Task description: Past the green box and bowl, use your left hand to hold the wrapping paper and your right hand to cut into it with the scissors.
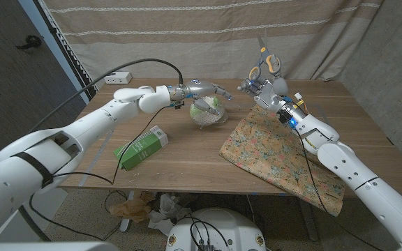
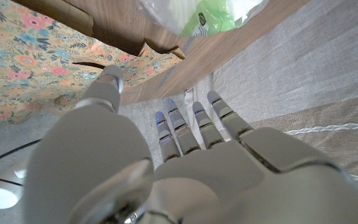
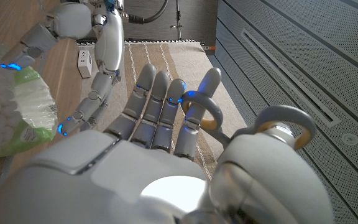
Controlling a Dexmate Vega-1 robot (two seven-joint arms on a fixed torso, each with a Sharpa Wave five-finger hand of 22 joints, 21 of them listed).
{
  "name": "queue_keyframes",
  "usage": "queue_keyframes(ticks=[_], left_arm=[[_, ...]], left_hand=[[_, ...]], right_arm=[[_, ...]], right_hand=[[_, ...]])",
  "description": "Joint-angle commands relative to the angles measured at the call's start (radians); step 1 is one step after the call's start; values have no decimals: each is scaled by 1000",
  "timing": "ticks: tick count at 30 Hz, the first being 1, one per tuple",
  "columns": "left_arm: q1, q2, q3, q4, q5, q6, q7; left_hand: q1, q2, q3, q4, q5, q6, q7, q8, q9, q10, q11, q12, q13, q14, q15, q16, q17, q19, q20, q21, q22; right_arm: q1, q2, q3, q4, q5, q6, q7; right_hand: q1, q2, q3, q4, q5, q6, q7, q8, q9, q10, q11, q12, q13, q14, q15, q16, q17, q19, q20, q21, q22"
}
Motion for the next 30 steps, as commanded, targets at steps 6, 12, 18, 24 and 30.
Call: queue_keyframes(ticks=[6,12,18,24,30], left_arm=[[-13,18,72,-38,195,67,194],[-24,9,97,-17,206,72,219],[-34,35,124,-71,298,101,290],[-57,40,162,-89,414,146,363],[-76,32,206,-81,490,193,434]], left_hand=[[14,-1,-1,-9,11,-45,-1,3,6,-33,0,-3,1,-13,-171,-4,3,-3,-21,-4,2],[10,-3,-7,-5,14,-68,-1,4,6,-56,1,-6,0,-23,-170,-5,2,-6,-23,-5,2],[8,-3,-9,-4,14,-72,-1,5,6,-60,1,-5,0,-24,-170,-4,2,-7,-22,-6,2],[-3,-11,-20,0,16,-90,-1,5,6,-66,1,-2,0,-34,-169,-6,2,-12,-23,-8,1],[-12,-19,-30,2,18,-101,-1,7,6,-69,1,1,-1,-44,-169,-6,1,-20,-19,-12,0]], right_arm=[[-4,-8,3,-10,1,-15,-14],[-11,-7,6,-10,-3,-7,-19],[-12,-8,7,-12,-2,-10,-30],[-1,-4,3,-4,-7,-9,-27],[-2,-7,5,-1,-12,-9,-37]], right_hand=[[8,7,-4,-9,1,-60,77,-2,9,2,-2,8,-2,5,-63,2,-6,2,0,8,-4],[9,8,-4,-10,1,-61,77,-3,12,1,-3,10,-3,3,-60,3,-9,2,0,9,-7],[9,10,-4,-12,2,-62,79,-5,14,3,0,11,-9,3,-63,4,-13,3,0,10,-10],[9,10,-4,-13,2,-61,78,-6,14,2,-2,13,-8,2,-61,5,-14,4,-2,11,-13],[9,11,-4,-14,2,-62,78,-8,16,0,-2,17,-5,1,-63,6,-17,3,-2,12,-15]])
